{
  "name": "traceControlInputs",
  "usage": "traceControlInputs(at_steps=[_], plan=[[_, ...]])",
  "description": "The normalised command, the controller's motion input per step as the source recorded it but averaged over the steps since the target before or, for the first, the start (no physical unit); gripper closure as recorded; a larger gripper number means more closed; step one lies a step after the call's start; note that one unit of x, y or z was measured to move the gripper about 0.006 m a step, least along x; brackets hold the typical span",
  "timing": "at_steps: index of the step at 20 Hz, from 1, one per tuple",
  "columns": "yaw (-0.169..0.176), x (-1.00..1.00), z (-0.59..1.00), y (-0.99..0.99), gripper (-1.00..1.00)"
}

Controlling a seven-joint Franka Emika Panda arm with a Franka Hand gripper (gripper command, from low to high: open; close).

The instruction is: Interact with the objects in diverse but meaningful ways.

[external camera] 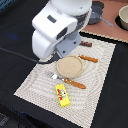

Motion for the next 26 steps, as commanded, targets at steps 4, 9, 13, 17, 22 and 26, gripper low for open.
traceControlInputs(at_steps=[4, 9, 13, 17, 22, 26], plan=[[-0.017, -0.86, -0.7, -0.57, 1.0], [-0.028, -0.88, -0.74, -0.47, 1.0], [-0.019, -0.92, -0.67, -0.33, 1.0], [-0.015, -0.64, -0.29, -0.11, 1.0], [-0.021, -0.17, 0.17, 0.3, -1.0], [-0.031, -0.18, 0.46, 0.36, -1.0]])
